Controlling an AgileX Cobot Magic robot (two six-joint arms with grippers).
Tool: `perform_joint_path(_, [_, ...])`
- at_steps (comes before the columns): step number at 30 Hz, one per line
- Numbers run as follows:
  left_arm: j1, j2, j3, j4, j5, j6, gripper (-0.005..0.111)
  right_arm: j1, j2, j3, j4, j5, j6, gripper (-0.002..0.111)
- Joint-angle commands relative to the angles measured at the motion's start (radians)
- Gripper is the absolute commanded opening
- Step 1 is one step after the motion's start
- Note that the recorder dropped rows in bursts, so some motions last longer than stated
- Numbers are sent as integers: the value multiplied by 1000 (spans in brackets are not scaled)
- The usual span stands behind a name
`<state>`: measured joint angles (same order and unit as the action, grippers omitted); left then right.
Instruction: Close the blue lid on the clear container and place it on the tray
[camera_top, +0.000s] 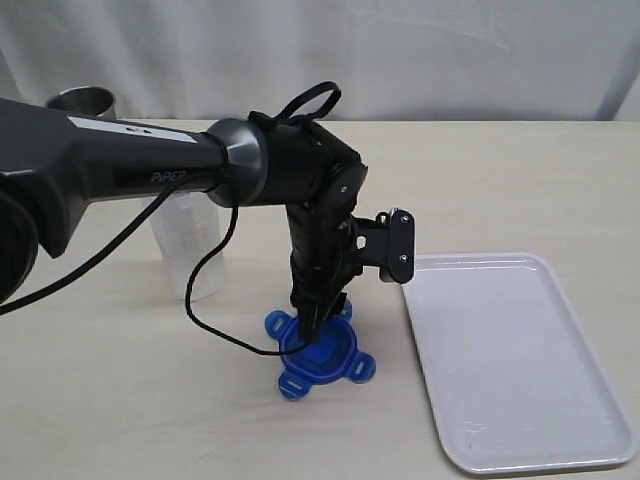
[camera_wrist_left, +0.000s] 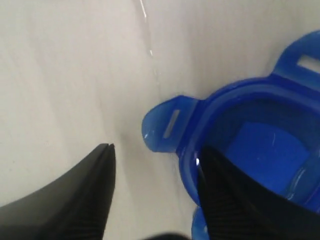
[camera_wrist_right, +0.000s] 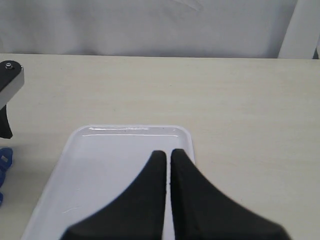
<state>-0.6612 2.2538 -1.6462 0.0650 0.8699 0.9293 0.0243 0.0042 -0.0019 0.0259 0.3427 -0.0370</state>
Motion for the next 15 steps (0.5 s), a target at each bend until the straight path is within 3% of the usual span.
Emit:
perform_joint_path(1, [8,3,-7,-121,-14,108,48,2,-4,2,-8,-1,1,4])
perform_joint_path(9, [8,48,-7,-156,44,149,48,2,-4,2,-8,-1,1,4])
perform_joint_path(15, [8,63,-9,-154,9,149,48,2,-4,2,-8,-1,1,4])
